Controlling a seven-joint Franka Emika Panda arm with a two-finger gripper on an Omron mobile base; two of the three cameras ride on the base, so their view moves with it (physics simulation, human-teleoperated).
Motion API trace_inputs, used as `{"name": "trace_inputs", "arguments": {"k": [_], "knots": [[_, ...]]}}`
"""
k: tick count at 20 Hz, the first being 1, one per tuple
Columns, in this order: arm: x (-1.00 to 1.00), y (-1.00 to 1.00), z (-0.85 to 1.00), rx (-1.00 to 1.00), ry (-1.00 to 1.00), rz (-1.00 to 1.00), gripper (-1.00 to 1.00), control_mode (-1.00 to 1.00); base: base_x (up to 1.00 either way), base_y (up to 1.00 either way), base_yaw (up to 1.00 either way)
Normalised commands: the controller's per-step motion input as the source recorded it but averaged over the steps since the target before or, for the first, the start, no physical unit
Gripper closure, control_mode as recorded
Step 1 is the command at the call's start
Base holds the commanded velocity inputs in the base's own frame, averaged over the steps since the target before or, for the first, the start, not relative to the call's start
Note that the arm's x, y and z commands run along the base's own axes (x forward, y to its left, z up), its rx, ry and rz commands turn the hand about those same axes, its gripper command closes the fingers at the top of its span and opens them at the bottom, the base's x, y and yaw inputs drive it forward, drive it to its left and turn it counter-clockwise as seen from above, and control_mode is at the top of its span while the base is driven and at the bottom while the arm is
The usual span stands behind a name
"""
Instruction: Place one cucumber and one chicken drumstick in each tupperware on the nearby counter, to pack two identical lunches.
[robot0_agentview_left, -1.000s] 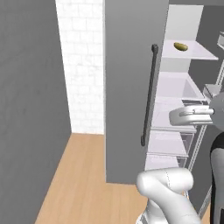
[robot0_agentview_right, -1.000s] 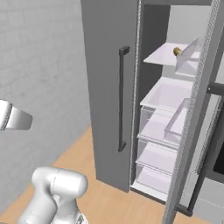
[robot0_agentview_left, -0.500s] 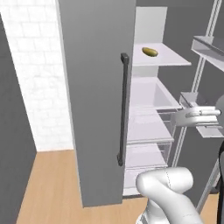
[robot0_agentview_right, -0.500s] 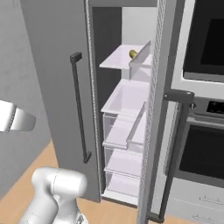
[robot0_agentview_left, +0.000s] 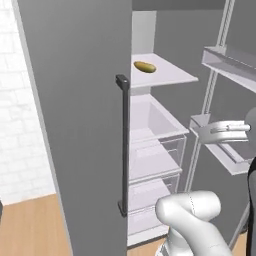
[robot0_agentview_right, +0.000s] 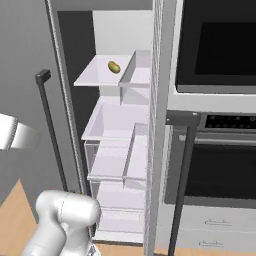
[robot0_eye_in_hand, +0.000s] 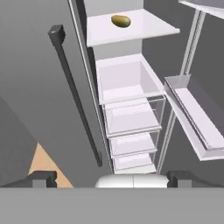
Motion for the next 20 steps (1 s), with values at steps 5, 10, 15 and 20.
{"name": "trace_inputs", "arguments": {"k": [5, 10, 15, 20], "knots": [[0.0, 0.0, 0.0, 0.0, 0.0, 0.0, -1.0, 1.0, 0.61, -0.14, -0.18], [0.0, 0.0, 0.0, 0.0, 0.0, 0.0, -1.0, 1.0, 0.72, 0.0, -0.05], [-0.11, -0.04, 0.23, 0.01, 0.0, 0.0, -1.0, -1.0, 0.05, -0.02, 0.0], [-0.15, 0.0, 0.55, -0.06, -0.01, 0.07, -1.0, -1.0, 0.0, 0.0, 0.0]]}}
